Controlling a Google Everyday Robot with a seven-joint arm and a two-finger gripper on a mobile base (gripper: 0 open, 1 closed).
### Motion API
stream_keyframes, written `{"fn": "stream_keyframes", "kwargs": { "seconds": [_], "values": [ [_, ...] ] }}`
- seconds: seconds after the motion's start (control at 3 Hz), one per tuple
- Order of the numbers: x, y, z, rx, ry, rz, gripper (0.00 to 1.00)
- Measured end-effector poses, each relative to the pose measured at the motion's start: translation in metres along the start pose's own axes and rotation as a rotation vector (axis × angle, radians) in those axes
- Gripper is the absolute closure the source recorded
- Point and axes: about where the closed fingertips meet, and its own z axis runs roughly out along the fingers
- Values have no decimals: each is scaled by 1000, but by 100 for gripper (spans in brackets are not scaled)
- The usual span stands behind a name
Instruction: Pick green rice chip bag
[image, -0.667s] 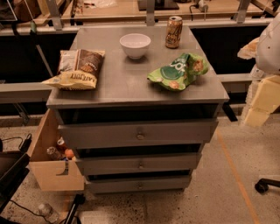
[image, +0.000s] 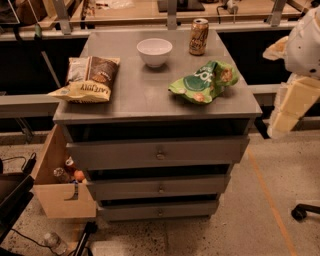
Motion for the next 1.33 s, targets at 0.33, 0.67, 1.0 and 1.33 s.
{"fn": "stream_keyframes", "kwargs": {
  "seconds": [0.33, 0.67, 1.0, 1.33],
  "values": [
    [-6, -41, 23, 8, -18, -68, 0],
    [-15, -79, 42, 31, -32, -187, 0],
    [-33, -106, 58, 51, -75, -363, 0],
    [-34, -109, 60, 58, -77, -440, 0]
  ]
}}
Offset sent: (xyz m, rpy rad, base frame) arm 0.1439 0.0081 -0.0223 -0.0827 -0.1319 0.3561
